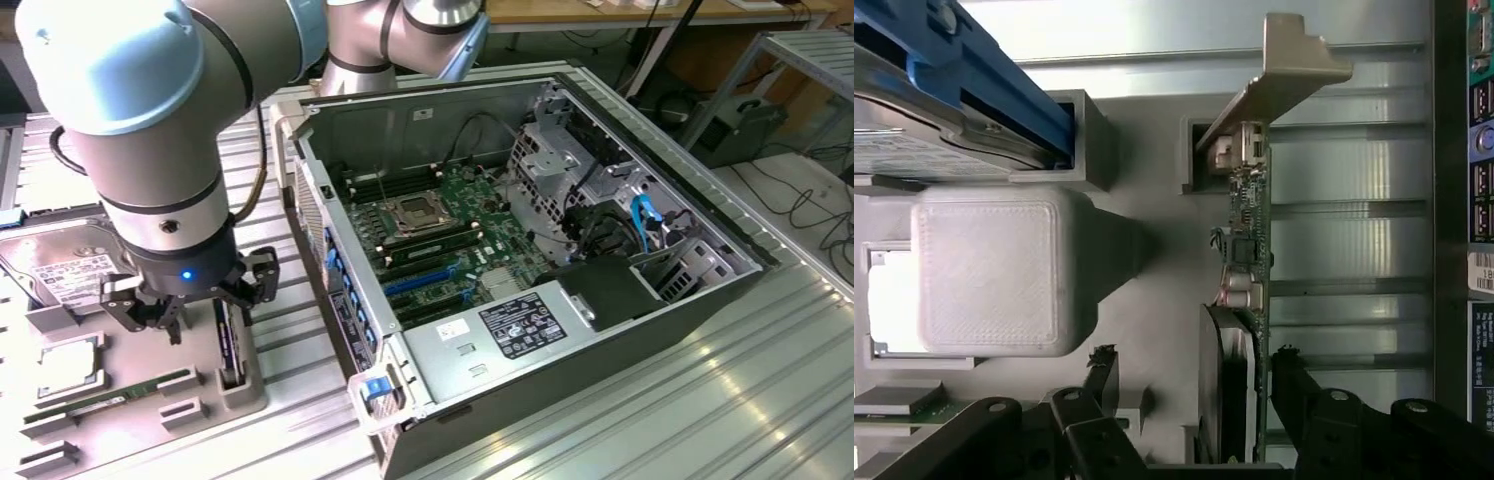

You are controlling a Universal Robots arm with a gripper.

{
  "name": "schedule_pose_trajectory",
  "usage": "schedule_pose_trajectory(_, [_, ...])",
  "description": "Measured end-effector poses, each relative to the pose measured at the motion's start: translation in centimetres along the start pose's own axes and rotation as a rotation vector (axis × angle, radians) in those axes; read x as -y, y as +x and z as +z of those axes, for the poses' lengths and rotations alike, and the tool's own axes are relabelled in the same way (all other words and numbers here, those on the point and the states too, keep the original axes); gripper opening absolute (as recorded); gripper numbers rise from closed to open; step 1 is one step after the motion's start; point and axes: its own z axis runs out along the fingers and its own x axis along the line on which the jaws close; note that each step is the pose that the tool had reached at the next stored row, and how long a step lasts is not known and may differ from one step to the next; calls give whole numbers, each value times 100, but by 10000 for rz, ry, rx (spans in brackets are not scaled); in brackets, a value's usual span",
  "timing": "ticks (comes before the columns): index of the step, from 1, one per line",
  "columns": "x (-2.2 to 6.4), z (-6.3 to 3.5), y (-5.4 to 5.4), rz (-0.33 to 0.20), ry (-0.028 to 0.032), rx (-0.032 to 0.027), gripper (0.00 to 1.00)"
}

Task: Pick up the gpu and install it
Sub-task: 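Pick up the gpu and move the gpu toward the slot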

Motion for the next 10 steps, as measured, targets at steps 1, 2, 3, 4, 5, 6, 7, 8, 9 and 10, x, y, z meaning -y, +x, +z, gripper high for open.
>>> schedule_pose_trajectory(1, [-1, 10, -14, 1, -2, -4, 72])
schedule_pose_trajectory(2, [0, 12, -20, 0, -2, -4, 72])
schedule_pose_trajectory(3, [-1, 12, -20, 1, -2, -4, 72])
schedule_pose_trajectory(4, [-1, 12, -20, 3, -2, -5, 72])
schedule_pose_trajectory(5, [-1, 12, -23, 1, -2, -5, 72])
schedule_pose_trajectory(6, [-1, 12, -25, 1, -2, -5, 72])
schedule_pose_trajectory(7, [-1, 12, -25, 1, -1, -5, 72])
schedule_pose_trajectory(8, [-1, 13, -27, 1, -2, -5, 71])
schedule_pose_trajectory(9, [0, 13, -30, 0, -2, -4, 71])
schedule_pose_trajectory(10, [1, 14, -33, 0, -2, -4, 71])
